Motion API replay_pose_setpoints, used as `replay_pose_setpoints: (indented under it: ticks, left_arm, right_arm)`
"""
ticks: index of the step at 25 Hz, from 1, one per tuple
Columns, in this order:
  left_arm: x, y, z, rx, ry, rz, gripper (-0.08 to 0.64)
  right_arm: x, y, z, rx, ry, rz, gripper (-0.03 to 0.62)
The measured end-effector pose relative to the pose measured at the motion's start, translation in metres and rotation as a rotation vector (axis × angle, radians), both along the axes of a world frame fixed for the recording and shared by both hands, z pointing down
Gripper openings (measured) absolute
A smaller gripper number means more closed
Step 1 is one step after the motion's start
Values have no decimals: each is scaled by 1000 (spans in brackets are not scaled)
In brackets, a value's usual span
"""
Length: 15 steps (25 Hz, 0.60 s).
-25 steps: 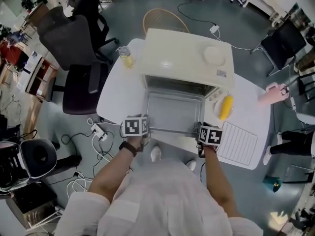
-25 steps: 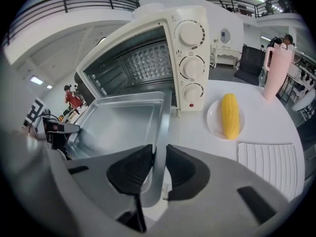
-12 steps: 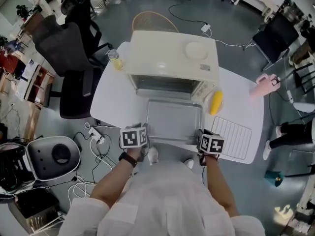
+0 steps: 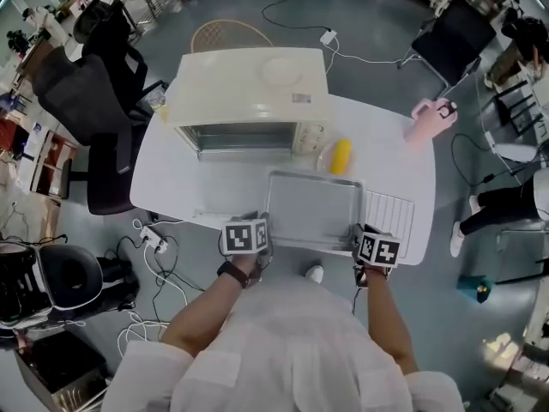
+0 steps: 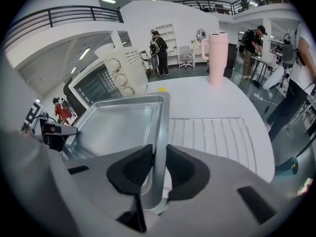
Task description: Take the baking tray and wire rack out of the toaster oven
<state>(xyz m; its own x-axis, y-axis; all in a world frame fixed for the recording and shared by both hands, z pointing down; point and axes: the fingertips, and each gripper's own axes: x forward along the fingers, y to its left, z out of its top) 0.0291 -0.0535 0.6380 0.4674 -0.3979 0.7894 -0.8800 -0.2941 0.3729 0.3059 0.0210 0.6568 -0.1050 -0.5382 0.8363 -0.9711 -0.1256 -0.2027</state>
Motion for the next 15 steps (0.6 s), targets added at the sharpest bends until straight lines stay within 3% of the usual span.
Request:
replay_pose_setpoints:
  ticks: [8,15]
  left_arm:
    - [116,42,21,-24,3,125,64]
    - [174,66,59,-75,-12,170,67]
  right_arm:
    - [108,63,21,-51,21,95,87]
    - [166,90,49,-72,32,120,87]
